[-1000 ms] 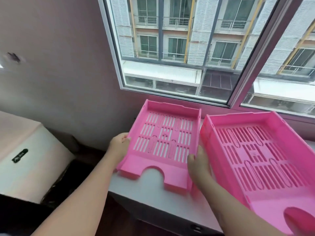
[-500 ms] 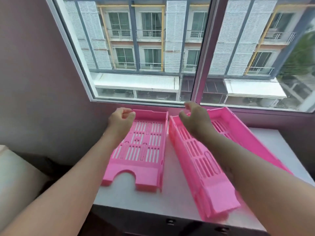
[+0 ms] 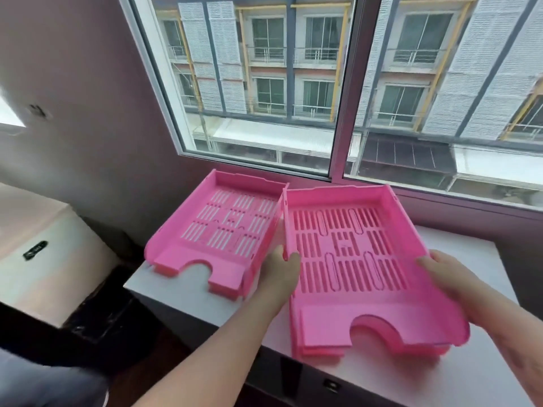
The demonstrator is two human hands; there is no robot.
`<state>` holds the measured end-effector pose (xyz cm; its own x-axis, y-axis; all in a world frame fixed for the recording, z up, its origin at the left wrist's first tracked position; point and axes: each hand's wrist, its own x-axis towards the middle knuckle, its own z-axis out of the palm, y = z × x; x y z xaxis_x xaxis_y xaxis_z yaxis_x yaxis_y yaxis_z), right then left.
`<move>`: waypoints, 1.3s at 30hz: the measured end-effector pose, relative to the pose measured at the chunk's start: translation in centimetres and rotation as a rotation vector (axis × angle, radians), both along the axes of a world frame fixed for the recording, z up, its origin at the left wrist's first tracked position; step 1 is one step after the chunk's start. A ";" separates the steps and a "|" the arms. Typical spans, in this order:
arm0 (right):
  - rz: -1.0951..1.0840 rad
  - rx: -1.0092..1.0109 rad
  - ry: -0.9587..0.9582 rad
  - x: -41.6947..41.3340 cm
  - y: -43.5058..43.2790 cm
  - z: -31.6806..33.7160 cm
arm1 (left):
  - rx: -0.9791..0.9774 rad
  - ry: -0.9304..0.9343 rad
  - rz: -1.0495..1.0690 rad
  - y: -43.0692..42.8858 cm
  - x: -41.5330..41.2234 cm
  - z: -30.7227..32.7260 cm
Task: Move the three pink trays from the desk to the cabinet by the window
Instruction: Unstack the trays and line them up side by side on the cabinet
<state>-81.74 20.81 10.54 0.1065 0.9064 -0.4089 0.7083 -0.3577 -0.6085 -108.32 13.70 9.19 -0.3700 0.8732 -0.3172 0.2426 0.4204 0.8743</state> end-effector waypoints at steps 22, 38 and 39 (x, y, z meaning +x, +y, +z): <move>-0.259 0.128 0.139 -7.2 -0.6 -1.3 | -0.008 0.394 -0.287 10.2 -7.8 0.4; -0.322 0.205 0.021 8.0 -3.0 1.8 | 0.200 0.320 -0.404 9.8 6.6 2.6; -0.323 0.198 0.017 9.5 -3.1 2.0 | 0.198 0.313 -0.403 9.8 8.2 2.6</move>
<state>-72.29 17.67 12.49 0.3944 0.8888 -0.2332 0.5674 -0.4352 -0.6990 -100.15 23.51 11.81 -0.0437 0.9972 -0.0606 0.6120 0.0746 0.7873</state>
